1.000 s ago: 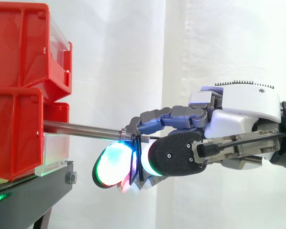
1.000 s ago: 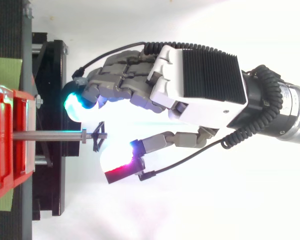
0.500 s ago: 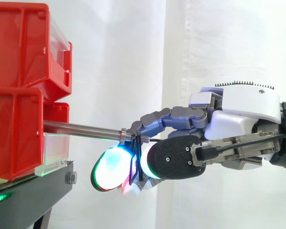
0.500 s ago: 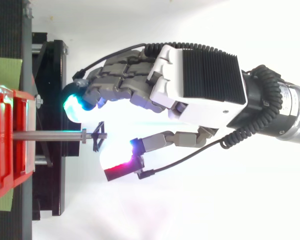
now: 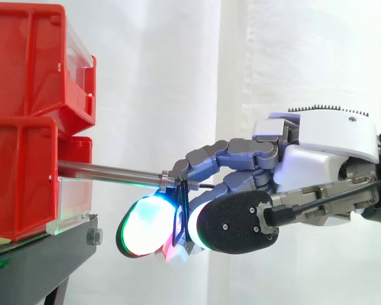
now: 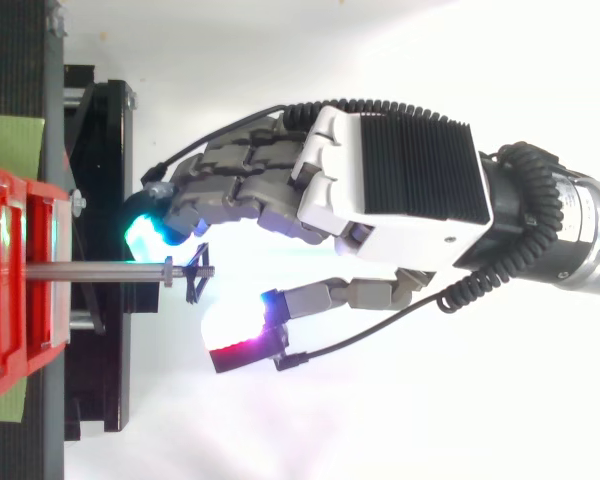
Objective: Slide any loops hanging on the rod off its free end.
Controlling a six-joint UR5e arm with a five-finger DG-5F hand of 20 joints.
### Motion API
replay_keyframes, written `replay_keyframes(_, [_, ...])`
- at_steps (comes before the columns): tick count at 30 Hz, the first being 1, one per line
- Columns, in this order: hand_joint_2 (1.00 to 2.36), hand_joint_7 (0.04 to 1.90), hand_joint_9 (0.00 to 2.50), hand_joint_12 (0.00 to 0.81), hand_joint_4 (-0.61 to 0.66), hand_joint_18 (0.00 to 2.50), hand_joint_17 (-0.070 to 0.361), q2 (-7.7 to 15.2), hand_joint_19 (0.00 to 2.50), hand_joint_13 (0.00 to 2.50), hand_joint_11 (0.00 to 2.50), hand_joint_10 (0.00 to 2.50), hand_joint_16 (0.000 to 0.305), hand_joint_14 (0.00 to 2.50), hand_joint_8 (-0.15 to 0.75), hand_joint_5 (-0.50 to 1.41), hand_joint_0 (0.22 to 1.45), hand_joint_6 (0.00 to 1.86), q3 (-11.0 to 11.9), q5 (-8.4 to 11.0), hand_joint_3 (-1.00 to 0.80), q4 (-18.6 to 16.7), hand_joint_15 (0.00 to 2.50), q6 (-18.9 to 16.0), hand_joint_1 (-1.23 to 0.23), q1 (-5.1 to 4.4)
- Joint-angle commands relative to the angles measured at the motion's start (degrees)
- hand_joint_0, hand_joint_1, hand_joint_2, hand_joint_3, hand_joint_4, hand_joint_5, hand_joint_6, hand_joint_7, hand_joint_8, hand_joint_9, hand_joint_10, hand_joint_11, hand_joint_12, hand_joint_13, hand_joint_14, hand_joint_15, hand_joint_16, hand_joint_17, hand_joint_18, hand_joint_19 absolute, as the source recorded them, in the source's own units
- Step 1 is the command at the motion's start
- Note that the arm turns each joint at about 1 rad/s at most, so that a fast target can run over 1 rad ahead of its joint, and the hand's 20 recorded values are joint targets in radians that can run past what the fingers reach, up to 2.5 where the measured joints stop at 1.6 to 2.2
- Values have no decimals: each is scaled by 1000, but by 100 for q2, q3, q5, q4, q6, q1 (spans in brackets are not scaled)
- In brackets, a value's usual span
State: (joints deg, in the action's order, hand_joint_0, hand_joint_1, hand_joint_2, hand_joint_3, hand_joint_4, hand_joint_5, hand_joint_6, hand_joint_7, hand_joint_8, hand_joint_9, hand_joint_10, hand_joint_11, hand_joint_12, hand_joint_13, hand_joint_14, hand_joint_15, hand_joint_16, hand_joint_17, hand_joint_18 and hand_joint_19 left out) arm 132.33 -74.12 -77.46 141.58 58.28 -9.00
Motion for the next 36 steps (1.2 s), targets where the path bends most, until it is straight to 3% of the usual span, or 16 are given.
replay_keyframes(1, [1015, 674, 649, 337, 161, 583, 105, -5, 350, 643, 628, 21, 47, 14, 272, -202, 602, 950, 3, -6, -291, -16, 368, 8, -732, -23])
replay_keyframes(11, [1020, 838, 773, 345, 84, 616, 103, -5, 379, 695, 693, 23, 46, 16, 283, -156, 587, 955, 3, -15, -153, -25, 418, -10, -723, -23])
replay_keyframes(36, [1015, 924, 854, 373, 72, 684, 114, -5, 372, 753, 687, 20, 51, 16, 305, -123, 593, 939, 3, -164, -121, 72, 434, -124, -726, 100])
